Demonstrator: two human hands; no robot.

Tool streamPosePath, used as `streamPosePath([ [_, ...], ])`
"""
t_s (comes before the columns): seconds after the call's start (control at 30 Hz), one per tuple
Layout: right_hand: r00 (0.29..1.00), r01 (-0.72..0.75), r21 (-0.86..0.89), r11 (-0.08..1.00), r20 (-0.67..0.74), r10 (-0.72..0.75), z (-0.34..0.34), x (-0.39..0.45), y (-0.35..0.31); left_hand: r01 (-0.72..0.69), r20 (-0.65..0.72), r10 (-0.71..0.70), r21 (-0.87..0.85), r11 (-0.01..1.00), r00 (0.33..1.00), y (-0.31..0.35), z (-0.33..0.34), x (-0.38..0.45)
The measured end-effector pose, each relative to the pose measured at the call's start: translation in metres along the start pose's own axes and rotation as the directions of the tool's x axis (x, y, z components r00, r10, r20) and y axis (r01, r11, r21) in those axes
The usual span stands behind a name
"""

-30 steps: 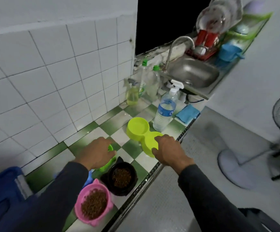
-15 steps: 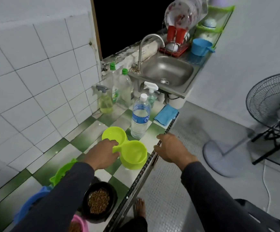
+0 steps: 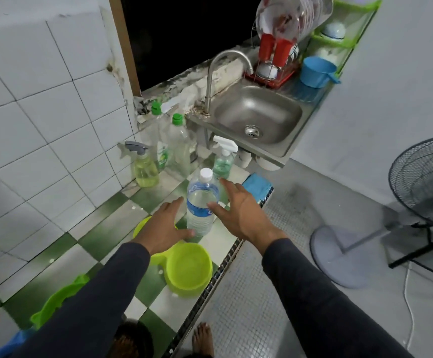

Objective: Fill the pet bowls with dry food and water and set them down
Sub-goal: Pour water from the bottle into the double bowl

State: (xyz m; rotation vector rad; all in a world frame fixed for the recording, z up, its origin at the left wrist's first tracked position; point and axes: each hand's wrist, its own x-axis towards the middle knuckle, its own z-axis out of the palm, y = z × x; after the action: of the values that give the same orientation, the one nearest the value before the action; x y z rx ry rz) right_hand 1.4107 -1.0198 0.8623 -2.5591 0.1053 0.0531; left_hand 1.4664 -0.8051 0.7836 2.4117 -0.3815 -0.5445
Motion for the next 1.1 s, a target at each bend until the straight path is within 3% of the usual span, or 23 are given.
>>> streamPosePath([
  [0.4,0.975,0.195,0.023,0.981,-0.113,-0.191,-0.01,0.052,-0.003,-0.102,-0.149,0.056,-0.325,0.94,0.987,0.005,0.022,0.041],
  [0.93,0.943,0.313,0.047,0.949,-0.132,-0.304,-0.016,0.08,-0.01,-0.145,-0.329,-0.017,-0.461,0.876,0.944,0.017,0.045,0.05],
  [1.1,0.932,0.353,0.031,0.935,-0.096,-0.348,-0.018,0.084,-0.011,-0.14,-0.307,-0.018,-0.484,0.864,0.951,0.016,0.042,0.053],
])
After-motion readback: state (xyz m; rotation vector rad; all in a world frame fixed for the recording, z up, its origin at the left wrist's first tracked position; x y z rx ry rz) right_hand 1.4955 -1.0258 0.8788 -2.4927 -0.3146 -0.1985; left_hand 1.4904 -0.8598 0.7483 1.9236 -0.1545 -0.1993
